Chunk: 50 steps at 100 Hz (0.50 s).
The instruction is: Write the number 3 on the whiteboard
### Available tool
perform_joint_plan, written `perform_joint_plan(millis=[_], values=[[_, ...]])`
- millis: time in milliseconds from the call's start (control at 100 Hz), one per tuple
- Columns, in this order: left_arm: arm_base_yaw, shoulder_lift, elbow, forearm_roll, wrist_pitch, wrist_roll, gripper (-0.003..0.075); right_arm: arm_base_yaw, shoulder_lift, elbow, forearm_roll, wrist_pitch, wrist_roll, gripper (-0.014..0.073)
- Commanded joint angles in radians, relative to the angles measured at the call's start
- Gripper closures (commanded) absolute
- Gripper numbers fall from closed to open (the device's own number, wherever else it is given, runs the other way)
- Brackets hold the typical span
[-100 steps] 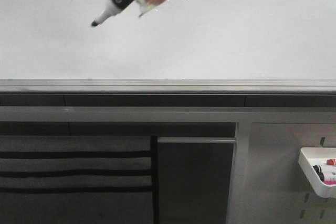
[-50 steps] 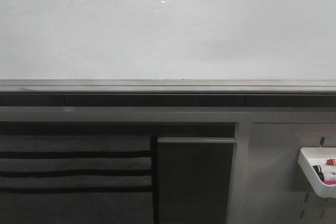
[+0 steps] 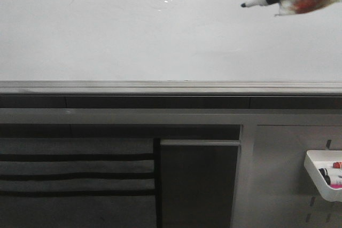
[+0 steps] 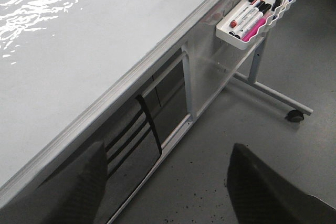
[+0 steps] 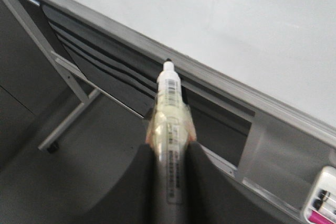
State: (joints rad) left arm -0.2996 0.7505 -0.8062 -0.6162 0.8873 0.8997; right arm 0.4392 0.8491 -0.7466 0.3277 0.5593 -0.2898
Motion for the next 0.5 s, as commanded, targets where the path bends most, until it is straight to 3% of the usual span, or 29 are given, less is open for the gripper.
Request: perform_joint_plan(millis=[0, 210, 490], values=[[0.004, -0.003, -0.026, -0.049, -0.056, -0.014, 0.0271, -0.017, 0.061, -0.11, 0.046, -0.035, 0.004, 0.062], [0.004, -0.003, -0.026, -0.049, -0.058, -0.014, 0.0271, -0.076, 0.327, -0.459, 0.044, 0.264, -0.003, 0.062], [0.004, -0.003, -0.026, -0.049, -0.058, -0.014, 0.0271, -0.063, 0.563, -0.668, 0.051, 0.296, -0.033, 0.062]])
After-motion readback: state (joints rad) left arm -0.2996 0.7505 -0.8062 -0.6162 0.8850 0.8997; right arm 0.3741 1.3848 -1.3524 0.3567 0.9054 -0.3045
